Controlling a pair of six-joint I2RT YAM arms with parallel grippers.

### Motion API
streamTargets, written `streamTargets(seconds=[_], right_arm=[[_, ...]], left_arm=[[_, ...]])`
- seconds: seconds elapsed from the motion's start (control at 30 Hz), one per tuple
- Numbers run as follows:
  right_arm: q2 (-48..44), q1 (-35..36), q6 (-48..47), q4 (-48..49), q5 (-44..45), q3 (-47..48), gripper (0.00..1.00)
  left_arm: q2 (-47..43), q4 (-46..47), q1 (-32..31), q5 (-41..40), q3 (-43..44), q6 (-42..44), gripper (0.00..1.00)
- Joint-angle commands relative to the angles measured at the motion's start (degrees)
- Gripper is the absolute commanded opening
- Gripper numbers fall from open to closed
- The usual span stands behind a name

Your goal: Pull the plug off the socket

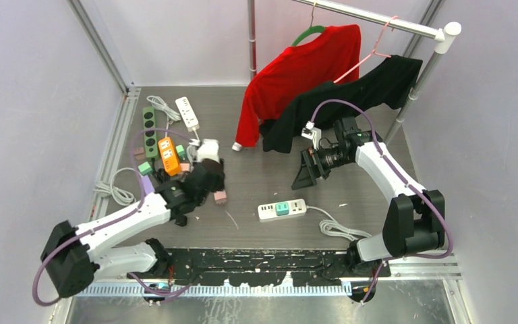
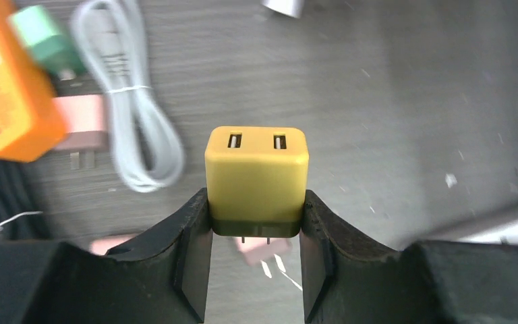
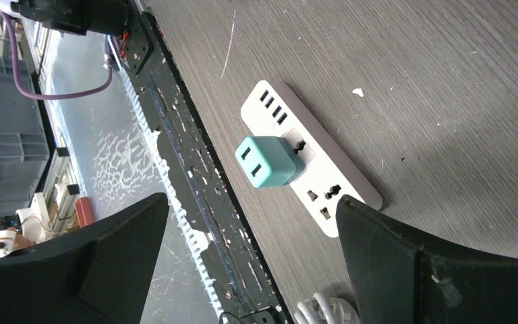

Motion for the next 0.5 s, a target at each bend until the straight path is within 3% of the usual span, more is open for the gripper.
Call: streamTargets(seconds=[0.0, 0.2, 0.47], right_arm=[[-1.9, 0.2, -1.2, 0.4, 0.2, 1.1, 1.0], [-1.8, 0.2, -1.2, 0.5, 0.1, 1.0, 1.0], [-1.7, 0.2, -1.4, 0.6, 0.0, 0.8, 1.0]], left_arm=[[-7.1, -0.1, 11.9, 2.8, -3.2, -3.8, 0.0], [-10.8, -1.2, 23.6, 6.3, -7.7, -9.2, 0.0], [-7.1, -1.5, 29.3, 5.5, -10.1, -13.3, 0.0]])
